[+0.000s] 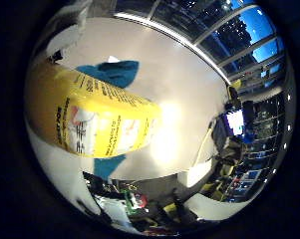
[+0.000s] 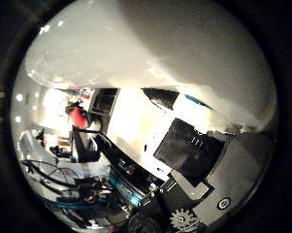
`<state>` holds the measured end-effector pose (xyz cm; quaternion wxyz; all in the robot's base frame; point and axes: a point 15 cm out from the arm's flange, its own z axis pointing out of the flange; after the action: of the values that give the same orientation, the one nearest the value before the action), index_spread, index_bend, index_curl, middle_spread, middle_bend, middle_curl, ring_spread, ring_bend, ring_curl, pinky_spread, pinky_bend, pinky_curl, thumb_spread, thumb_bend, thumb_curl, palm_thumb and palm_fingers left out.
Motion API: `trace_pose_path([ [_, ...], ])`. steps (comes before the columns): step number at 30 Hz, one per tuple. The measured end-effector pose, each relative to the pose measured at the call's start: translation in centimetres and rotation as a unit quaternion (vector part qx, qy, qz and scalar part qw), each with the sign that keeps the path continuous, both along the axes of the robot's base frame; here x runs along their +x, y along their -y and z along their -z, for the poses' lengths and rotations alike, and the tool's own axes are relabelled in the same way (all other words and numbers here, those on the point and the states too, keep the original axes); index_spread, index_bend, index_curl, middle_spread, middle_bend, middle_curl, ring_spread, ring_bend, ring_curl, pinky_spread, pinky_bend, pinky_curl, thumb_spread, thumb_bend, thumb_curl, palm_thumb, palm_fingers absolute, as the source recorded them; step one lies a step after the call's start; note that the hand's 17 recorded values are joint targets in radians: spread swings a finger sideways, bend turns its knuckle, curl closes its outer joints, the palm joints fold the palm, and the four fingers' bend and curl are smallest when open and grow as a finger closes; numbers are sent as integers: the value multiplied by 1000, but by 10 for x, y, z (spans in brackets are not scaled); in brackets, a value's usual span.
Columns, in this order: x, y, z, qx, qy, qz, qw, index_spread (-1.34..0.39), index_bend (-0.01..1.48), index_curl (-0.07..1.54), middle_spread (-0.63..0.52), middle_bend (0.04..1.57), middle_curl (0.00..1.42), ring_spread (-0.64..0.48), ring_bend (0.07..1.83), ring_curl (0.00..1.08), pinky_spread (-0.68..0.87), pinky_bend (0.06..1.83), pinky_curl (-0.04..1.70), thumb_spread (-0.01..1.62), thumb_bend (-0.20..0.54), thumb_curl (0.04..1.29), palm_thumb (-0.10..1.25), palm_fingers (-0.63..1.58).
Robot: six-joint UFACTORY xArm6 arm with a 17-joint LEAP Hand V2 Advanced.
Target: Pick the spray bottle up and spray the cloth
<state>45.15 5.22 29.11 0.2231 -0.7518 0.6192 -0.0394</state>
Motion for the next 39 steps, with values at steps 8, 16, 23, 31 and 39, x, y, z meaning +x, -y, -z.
trace_pose_path([
  [8,16,-66,-19,121,8,-11,993,-223,1153,880,-104,1430,707,-241,1335,866,-161,1012,1591,1035,-14,659,1016,1116],
  [16,35,-130,13,240,-37,-26,970,-224,1152,882,-104,1431,706,-240,1330,864,-160,1017,1588,1035,-14,660,1016,1116],
  [23,53,-150,36,252,-41,-55,965,-224,1151,883,-104,1431,706,-240,1330,863,-159,1017,1586,1034,-14,666,1021,1115],
  [31,82,-182,44,302,-34,-77,950,-224,1151,884,-104,1431,706,-240,1331,863,-158,1015,1584,1028,-16,668,1008,1115],
  [39,102,-220,73,325,-46,-96,940,-227,1143,890,-104,1432,706,-240,1332,862,-156,1010,1562,1042,-14,670,999,1115],
])
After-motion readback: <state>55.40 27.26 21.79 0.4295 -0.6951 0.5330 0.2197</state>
